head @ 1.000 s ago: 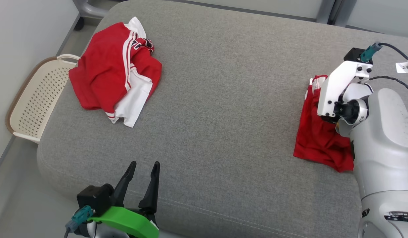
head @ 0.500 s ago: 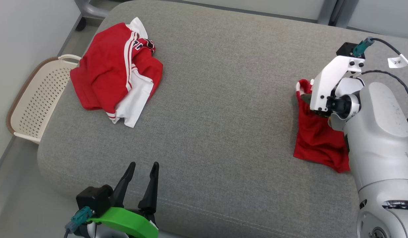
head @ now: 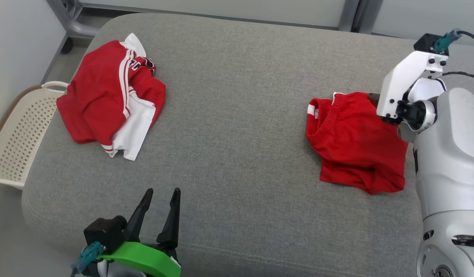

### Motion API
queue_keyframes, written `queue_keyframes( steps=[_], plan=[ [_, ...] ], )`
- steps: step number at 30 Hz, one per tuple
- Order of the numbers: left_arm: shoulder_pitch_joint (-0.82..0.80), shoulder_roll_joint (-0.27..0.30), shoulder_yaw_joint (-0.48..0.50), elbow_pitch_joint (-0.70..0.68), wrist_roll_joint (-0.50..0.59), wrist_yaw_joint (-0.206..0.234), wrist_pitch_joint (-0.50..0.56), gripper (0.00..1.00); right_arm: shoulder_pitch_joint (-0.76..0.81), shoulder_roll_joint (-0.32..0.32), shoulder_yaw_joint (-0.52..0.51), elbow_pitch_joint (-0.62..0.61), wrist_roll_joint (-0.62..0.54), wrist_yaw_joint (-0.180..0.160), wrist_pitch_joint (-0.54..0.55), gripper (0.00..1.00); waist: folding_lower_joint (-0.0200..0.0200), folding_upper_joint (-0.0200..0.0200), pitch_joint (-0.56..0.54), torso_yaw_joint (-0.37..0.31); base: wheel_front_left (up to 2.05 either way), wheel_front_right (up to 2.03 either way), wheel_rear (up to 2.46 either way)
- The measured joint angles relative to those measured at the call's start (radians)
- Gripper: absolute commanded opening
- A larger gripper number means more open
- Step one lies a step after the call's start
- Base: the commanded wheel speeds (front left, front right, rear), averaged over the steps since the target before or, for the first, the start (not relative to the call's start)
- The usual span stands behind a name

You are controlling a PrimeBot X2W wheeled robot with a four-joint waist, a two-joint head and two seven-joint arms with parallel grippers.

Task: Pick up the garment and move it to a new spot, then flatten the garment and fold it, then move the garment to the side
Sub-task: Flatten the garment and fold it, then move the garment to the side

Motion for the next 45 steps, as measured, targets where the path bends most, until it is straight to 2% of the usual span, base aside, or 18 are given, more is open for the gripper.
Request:
queue_keyframes(
  steps=[7, 17, 38, 39, 40, 42, 43, 45],
  plan=[
    [0.015, 0.016, 0.0, -0.019, -0.001, 0.007, 0.006, 1.0, 0.085, -0.001, -0.066, -0.068, 0.046, 0.0, 0.04, 1.0, 0.0, 0.0, -0.021, -0.059, 0.0, 0.0, 0.0],
    [0.014, 0.026, -0.007, -0.032, -0.001, 0.009, 0.021, 1.0, 0.15, -0.001, -0.082, -0.09, 0.077, 0.0, 0.059, 1.0, 0.0, 0.0, -0.025, -0.117, 0.0, 0.0, 0.0],
    [-0.027, 0.039, -0.018, -0.029, 0.002, 0.0, 0.024, 1.0, 0.109, 0.0, -0.156, 0.026, 0.084, 0.0, -0.021, 0.99, 0.0, 0.0, 0.072, -0.034, 0.0, 0.0, 0.0],
    [-0.027, 0.038, -0.02, -0.028, 0.002, 0.0, 0.024, 1.0, 0.106, 0.0, -0.161, 0.033, 0.081, 0.0, -0.024, 0.71, 0.0, 0.0, 0.076, -0.03, 0.0, 0.0, 0.0],
    [-0.028, 0.038, -0.021, -0.028, 0.002, 0.0, 0.024, 1.0, 0.104, 0.0, -0.166, 0.04, 0.075, 0.0, -0.027, 0.49, 0.0, 0.0, 0.08, -0.026, 0.0, 0.0, 0.0],
    [-0.033, 0.036, -0.022, -0.027, 0.003, 0.0, 0.024, 1.0, 0.095, -0.001, -0.176, 0.049, 0.063, 0.0, -0.036, 0.13, 0.0, 0.0, 0.086, -0.019, 0.0, 0.0, 0.0],
    [-0.037, 0.035, -0.022, -0.027, 0.004, 0.0, 0.024, 1.0, 0.089, -0.001, -0.181, 0.053, 0.058, 0.0, -0.038, 0.0, 0.0, 0.0, 0.089, -0.016, 0.0, 0.0, 0.0],
    [-0.038, 0.035, -0.022, -0.027, 0.004, 0.0, 0.023, 1.0, 0.084, -0.002, -0.187, 0.06, 0.048, 0.0, -0.045, 0.0, 0.0, 0.0, 0.094, -0.011, 0.0, 0.0, 0.0]
  ],
)
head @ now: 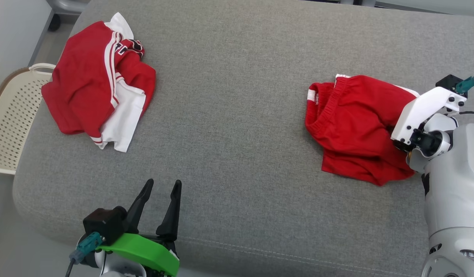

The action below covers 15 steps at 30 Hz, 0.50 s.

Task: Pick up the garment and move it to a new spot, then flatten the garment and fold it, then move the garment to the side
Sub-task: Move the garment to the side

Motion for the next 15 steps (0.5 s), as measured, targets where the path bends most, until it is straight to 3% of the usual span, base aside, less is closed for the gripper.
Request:
queue_keyframes(
  steps=[8, 15],
  plan=[
    [0.0, -0.003, -0.001, 0.004, 0.0, 0.004, -0.005, 1.0, -0.008, 0.003, 0.033, -0.003, -0.04, 0.0, -0.026, 0.0, 0.0, 0.0, 0.003, -0.005, 0.0, 0.0, 0.0],
    [-0.001, -0.009, -0.002, 0.005, -0.003, 0.006, -0.012, 1.0, 0.005, -0.005, 0.158, -0.055, -0.061, 0.001, -0.044, 0.0, 0.0, 0.0, -0.002, -0.034, 0.0, 0.0, 0.0]
  ],
)
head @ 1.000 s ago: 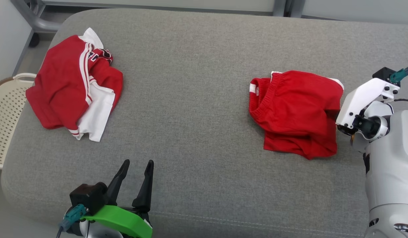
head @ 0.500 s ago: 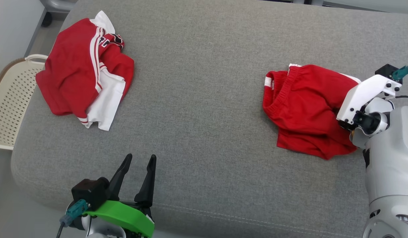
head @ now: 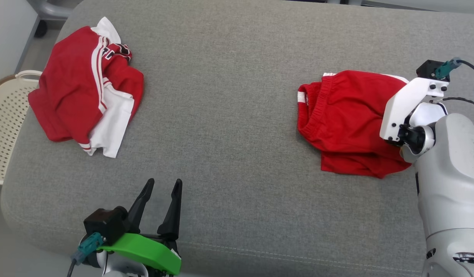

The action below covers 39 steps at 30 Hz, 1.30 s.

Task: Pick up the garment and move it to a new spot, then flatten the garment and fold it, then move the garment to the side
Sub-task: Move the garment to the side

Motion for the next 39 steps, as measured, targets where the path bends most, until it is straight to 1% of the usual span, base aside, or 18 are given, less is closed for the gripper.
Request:
queue_keyframes(
  steps=[6, 10, 15, 24, 26, 27, 31, 32, 33, 34, 39],
  plan=[
    [-0.008, -0.004, 0.002, 0.0, -0.003, -0.003, -0.008, 1.0, 0.014, -0.07, 0.143, -0.027, 0.026, 0.0, -0.009, 0.0, 0.0, 0.0, 0.0, -0.037, 0.0, 0.0, 0.0],
    [-0.015, -0.004, -0.002, 0.005, -0.003, -0.007, -0.009, 1.0, 0.014, -0.119, 0.233, -0.031, 0.067, 0.0, -0.019, 0.0, 0.0, 0.0, 0.005, -0.068, 0.0, 0.0, 0.0],
    [-0.029, -0.005, -0.003, 0.013, -0.003, -0.011, -0.013, 1.0, 0.005, -0.172, 0.317, -0.022, 0.117, 0.0, -0.03, 0.0, 0.0, 0.0, 0.019, -0.106, 0.0, 0.0, 0.0],
    [-0.04, -0.003, -0.013, -0.002, 0.001, -0.012, -0.013, 1.0, -0.01, -0.278, 0.464, 0.007, 0.199, 0.0, -0.097, 0.0, 0.0, 0.0, 0.044, -0.168, 0.0, 0.0, 0.0],
    [-0.045, -0.001, -0.017, -0.008, 0.005, -0.012, -0.008, 1.0, -0.026, -0.31, 0.495, 0.01, 0.214, 0.0, -0.111, 0.0, 0.0, 0.0, 0.056, -0.178, 0.0, 0.0, 0.0],
    [-0.052, 0.002, -0.019, -0.01, 0.006, -0.015, -0.007, 1.0, -0.039, -0.338, 0.521, 0.014, 0.236, 0.0, -0.132, 0.0, 0.0, 0.0, 0.071, -0.186, 0.0, 0.0, 0.0],
    [-0.058, 0.015, -0.022, -0.017, 0.01, -0.015, 0.001, 1.0, -0.06, -0.403, 0.568, 0.026, 0.273, 0.0, -0.171, 0.0, 0.0, 0.0, 0.104, -0.197, 0.0, 0.0, 0.0],
    [-0.058, 0.015, -0.022, -0.017, 0.01, -0.015, 0.001, 1.0, -0.06, -0.403, 0.568, 0.026, 0.273, 0.0, -0.171, 0.0, 0.0, 0.0, 0.104, -0.197, 0.0, 0.0, 0.0],
    [-0.063, 0.022, -0.023, -0.027, 0.016, -0.016, 0.001, 1.0, -0.068, -0.445, 0.581, 0.033, 0.292, 0.0, -0.19, 0.0, 0.0, 0.0, 0.122, -0.198, 0.0, 0.0, 0.0],
    [-0.063, 0.022, -0.023, -0.027, 0.016, -0.016, 0.001, 1.0, -0.068, -0.445, 0.581, 0.033, 0.292, 0.0, -0.19, 0.0, 0.0, 0.0, 0.122, -0.198, 0.0, 0.0, 0.0],
    [-0.075, 0.037, -0.023, -0.055, 0.03, -0.013, 0.005, 1.0, -0.085, -0.547, 0.606, 0.056, 0.322, 0.0, -0.24, 0.0, 0.0, 0.0, 0.164, -0.19, 0.0, 0.0, 0.0]
  ],
)
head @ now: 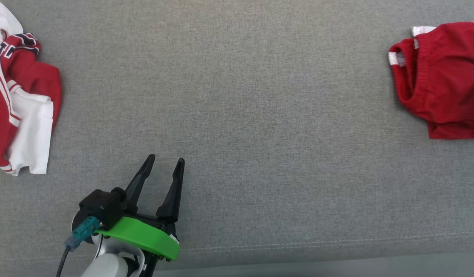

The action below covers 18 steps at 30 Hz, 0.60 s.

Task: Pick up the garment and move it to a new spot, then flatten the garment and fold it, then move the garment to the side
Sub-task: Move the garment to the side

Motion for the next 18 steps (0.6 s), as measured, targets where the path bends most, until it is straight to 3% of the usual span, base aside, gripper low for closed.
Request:
queue_keyframes(
  steps=[10, 18],
  plan=[
    [-0.001, 0.029, -0.002, -0.086, 0.023, 0.026, 0.022, 1.0, -0.039, -0.151, 0.067, 0.012, 0.023, 0.0, -0.068, 0.0, 0.0001, 0.0, 0.066, 0.041, 0.0, 0.0, 0.0],
    [-0.001, 0.046, 0.0, -0.124, 0.039, 0.043, 0.022, 1.0, -0.053, -0.193, 0.028, 0.051, -0.016, 0.0, -0.123, 0.0, 0.0, 0.0, 0.09, 0.069, 0.0, 0.0, 0.0]
  ],
)
